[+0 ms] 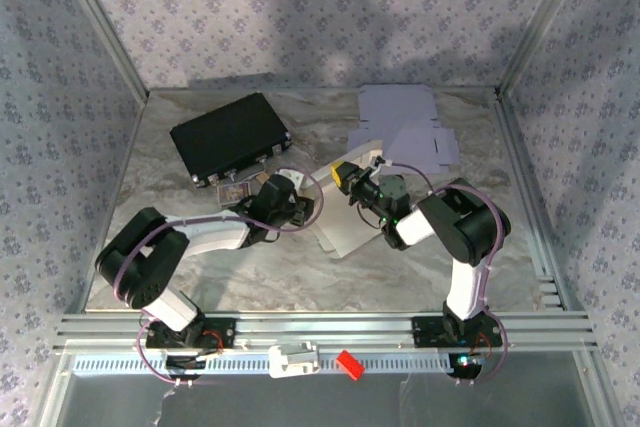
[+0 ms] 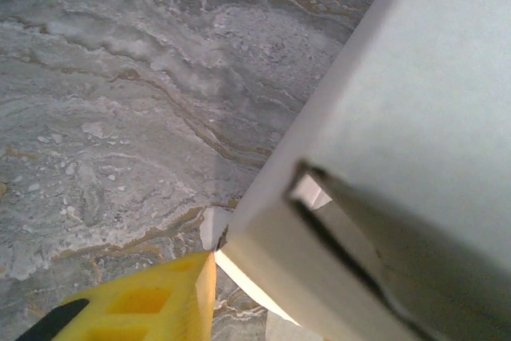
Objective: Fold the paper box
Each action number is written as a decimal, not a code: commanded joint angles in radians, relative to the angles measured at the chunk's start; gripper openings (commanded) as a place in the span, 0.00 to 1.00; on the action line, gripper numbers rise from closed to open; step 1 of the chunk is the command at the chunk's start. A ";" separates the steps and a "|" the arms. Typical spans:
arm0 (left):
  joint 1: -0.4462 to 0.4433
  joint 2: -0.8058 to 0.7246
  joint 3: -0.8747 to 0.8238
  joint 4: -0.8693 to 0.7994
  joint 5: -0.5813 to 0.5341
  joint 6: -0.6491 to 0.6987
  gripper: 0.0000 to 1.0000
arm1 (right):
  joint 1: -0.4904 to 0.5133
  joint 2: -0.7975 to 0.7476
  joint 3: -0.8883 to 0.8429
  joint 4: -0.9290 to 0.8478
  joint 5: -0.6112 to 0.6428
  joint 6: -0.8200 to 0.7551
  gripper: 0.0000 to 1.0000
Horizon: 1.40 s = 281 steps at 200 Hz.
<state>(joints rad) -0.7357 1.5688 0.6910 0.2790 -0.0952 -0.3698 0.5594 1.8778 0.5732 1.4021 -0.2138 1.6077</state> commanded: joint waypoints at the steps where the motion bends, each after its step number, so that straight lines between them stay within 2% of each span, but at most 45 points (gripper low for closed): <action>1: 0.001 0.021 0.046 -0.034 -0.117 -0.058 0.36 | 0.015 0.010 -0.004 -0.072 -0.002 0.014 0.00; 50: -0.018 0.057 0.081 -0.042 -0.169 -0.089 0.35 | 0.025 0.005 -0.006 -0.090 0.018 0.021 0.00; 91: -0.022 0.084 0.107 -0.043 -0.179 -0.084 0.29 | 0.036 0.004 -0.002 -0.119 0.037 0.035 0.00; 187: -0.025 0.112 0.162 -0.072 -0.170 -0.085 0.06 | 0.057 -0.020 0.032 -0.205 0.088 0.060 0.00; 209: -0.040 0.118 0.184 -0.106 -0.208 -0.094 0.00 | 0.062 -0.043 0.040 -0.244 0.104 0.060 0.00; 232: -0.048 0.127 0.210 -0.165 -0.277 -0.148 0.00 | 0.065 -0.056 0.042 -0.262 0.115 0.064 0.00; 281: -0.052 0.143 0.266 -0.272 -0.319 -0.229 0.00 | 0.072 -0.074 0.044 -0.308 0.132 0.075 0.00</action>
<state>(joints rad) -0.7822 1.6993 0.9039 0.0612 -0.3691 -0.5365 0.6025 1.8168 0.6170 1.2194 -0.0513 1.6615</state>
